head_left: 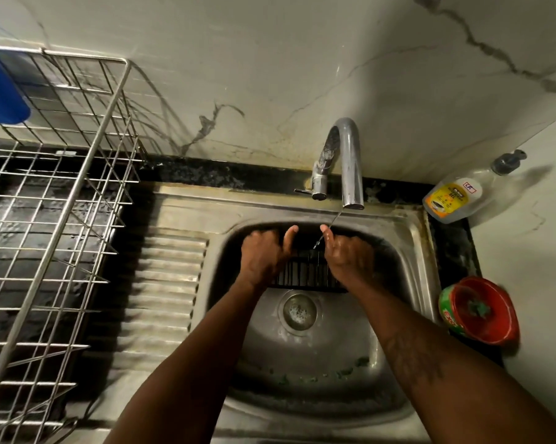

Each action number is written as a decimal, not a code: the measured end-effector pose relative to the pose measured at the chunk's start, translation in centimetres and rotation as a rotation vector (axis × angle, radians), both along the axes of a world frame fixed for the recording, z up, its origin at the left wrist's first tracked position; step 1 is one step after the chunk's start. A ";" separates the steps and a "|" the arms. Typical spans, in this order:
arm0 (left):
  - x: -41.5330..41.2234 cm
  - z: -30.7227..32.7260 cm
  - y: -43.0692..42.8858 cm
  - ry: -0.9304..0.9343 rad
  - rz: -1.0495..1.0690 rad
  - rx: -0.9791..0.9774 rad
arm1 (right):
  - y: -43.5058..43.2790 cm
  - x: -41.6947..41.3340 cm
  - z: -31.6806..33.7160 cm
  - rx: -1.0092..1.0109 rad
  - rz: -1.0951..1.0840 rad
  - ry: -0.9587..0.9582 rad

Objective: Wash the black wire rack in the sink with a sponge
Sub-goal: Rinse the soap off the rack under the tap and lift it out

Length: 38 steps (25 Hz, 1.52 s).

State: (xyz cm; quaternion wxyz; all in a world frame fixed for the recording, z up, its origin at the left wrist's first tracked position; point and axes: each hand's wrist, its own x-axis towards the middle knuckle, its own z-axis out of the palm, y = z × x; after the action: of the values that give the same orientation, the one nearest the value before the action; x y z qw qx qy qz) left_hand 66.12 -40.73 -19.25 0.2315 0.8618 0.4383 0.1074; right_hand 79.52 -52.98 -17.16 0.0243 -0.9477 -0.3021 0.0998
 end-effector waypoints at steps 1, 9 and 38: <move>0.2 0.1 -0.7 0.063 0.020 0.053 | 0.6 0.0 0.1 0.011 0.012 -0.016; 1.2 0.7 -0.1 0.148 0.086 -0.006 | 2.6 -5.7 -0.8 0.155 0.388 -0.048; 3.5 4.5 -2.1 -0.631 0.218 -0.841 | 3.8 -2.9 9.9 0.167 0.126 -0.152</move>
State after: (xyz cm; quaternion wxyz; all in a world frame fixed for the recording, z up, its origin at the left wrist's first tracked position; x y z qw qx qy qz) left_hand 69.62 -42.81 -14.72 0.6647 0.5701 0.4396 0.1997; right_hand 76.58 -49.14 -7.27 0.0739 -0.9264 -0.3691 0.0036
